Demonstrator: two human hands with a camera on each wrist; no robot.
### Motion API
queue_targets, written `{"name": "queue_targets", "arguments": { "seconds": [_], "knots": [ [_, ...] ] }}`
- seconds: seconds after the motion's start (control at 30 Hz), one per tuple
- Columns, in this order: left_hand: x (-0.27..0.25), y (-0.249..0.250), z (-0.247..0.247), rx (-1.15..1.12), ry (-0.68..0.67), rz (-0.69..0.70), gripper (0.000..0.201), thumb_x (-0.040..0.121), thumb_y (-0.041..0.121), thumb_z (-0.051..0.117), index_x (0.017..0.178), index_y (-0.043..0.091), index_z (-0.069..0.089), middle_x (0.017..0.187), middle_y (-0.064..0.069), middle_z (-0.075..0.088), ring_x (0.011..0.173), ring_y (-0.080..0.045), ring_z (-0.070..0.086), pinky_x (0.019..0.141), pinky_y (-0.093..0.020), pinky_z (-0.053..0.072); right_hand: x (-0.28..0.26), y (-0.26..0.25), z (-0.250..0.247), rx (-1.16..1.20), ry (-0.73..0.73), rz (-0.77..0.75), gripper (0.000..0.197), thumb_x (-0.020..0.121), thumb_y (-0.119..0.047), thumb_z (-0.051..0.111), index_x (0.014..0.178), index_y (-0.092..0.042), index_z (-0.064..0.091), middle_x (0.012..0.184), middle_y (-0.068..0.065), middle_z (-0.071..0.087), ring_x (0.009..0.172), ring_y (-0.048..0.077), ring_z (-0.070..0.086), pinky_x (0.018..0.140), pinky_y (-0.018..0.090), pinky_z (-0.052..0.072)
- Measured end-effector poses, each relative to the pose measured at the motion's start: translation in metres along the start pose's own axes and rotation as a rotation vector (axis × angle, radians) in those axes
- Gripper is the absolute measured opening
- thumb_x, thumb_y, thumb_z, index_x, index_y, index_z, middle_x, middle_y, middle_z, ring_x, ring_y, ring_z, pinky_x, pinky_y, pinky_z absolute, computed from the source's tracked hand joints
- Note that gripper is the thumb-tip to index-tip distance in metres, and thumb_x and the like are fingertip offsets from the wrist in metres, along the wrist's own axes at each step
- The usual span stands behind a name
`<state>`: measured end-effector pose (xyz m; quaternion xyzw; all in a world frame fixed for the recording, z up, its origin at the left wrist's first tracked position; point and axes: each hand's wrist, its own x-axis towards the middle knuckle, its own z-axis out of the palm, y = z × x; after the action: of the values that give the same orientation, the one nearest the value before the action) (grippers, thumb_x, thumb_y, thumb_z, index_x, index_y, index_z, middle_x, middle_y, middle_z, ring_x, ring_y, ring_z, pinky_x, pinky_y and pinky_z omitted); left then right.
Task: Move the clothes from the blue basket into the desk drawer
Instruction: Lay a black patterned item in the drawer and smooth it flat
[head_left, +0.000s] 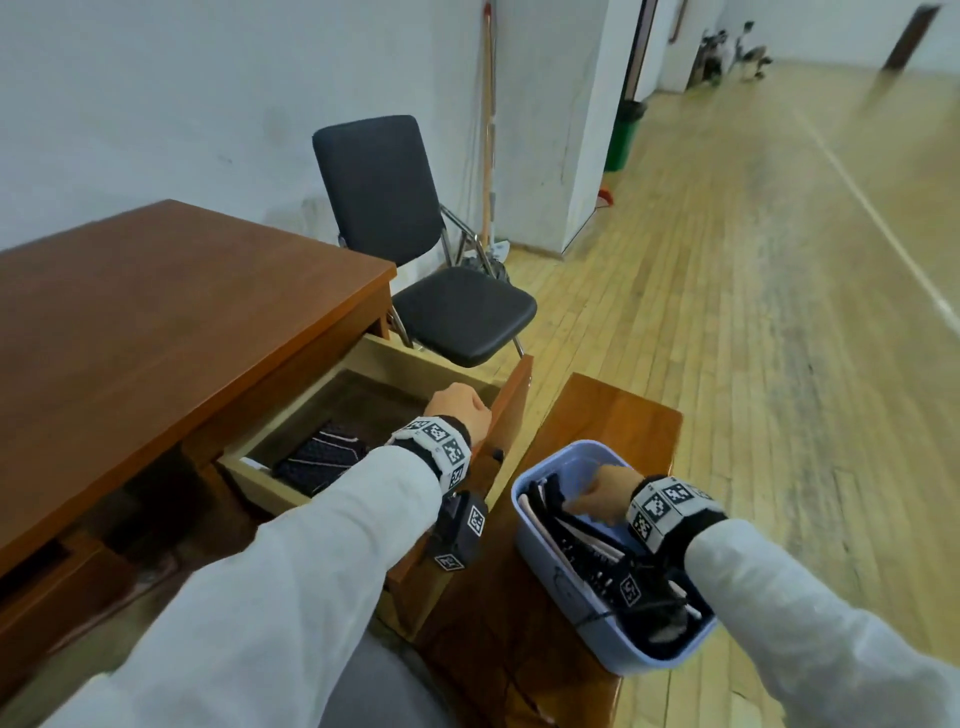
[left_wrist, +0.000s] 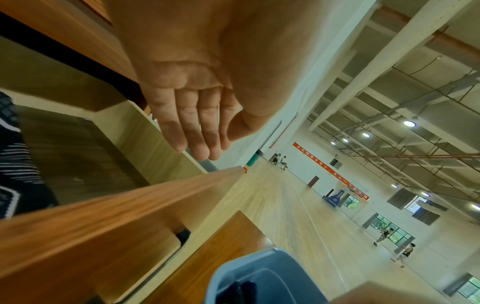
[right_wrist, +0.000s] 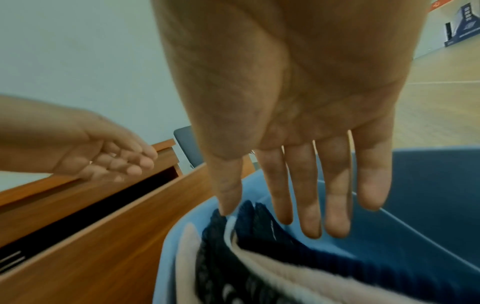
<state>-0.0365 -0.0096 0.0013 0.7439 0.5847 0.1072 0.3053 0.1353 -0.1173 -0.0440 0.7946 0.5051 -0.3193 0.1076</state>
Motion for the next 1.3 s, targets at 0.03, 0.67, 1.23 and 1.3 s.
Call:
{"name": "queue_targets", "arguments": {
  "seconds": [0.03, 0.67, 1.23, 1.3],
  "knots": [
    [-0.001, 0.004, 0.001, 0.0, 0.002, 0.002, 0.022, 0.095, 0.019, 0.05, 0.097, 0.006, 0.068, 0.102, -0.012, 0.069, 0.094, -0.028, 0.065, 0.085, -0.033, 0.05, 0.0, 0.003, 0.003, 0.001, -0.005, 0.02, 0.035, 0.093, -0.041, 0.056, 0.07, -0.015, 0.057, 0.07, 0.002, 0.055, 0.063, 0.016, 0.05, 0.065, 0.027, 0.04],
    [-0.004, 0.028, 0.009, -0.004, -0.036, 0.068, 0.026, 0.097, 0.019, 0.048, 0.118, 0.013, 0.062, 0.119, -0.008, 0.065, 0.111, -0.025, 0.062, 0.092, -0.031, 0.049, 0.015, 0.014, 0.001, -0.119, 0.019, 0.143, 0.03, 0.099, -0.022, 0.042, 0.122, -0.008, 0.055, 0.116, 0.019, 0.055, 0.116, 0.027, 0.056, 0.088, 0.034, 0.044],
    [-0.003, 0.013, 0.006, -0.012, -0.035, 0.04, 0.024, 0.097, 0.019, 0.05, 0.115, 0.013, 0.063, 0.114, -0.008, 0.066, 0.106, -0.022, 0.064, 0.089, -0.029, 0.05, 0.023, 0.006, 0.023, 0.011, 0.015, 0.202, 0.038, 0.095, -0.029, 0.047, 0.125, -0.009, 0.06, 0.126, 0.011, 0.062, 0.118, 0.025, 0.058, 0.09, 0.03, 0.045],
    [-0.002, 0.012, 0.007, -0.005, -0.034, 0.046, 0.024, 0.097, 0.019, 0.049, 0.115, 0.013, 0.063, 0.114, -0.008, 0.066, 0.107, -0.023, 0.064, 0.089, -0.029, 0.05, 0.024, 0.004, 0.028, 0.038, 0.022, 0.184, 0.036, 0.092, -0.03, 0.051, 0.121, -0.012, 0.063, 0.116, 0.01, 0.065, 0.112, 0.026, 0.06, 0.084, 0.032, 0.043]
  ]
}}
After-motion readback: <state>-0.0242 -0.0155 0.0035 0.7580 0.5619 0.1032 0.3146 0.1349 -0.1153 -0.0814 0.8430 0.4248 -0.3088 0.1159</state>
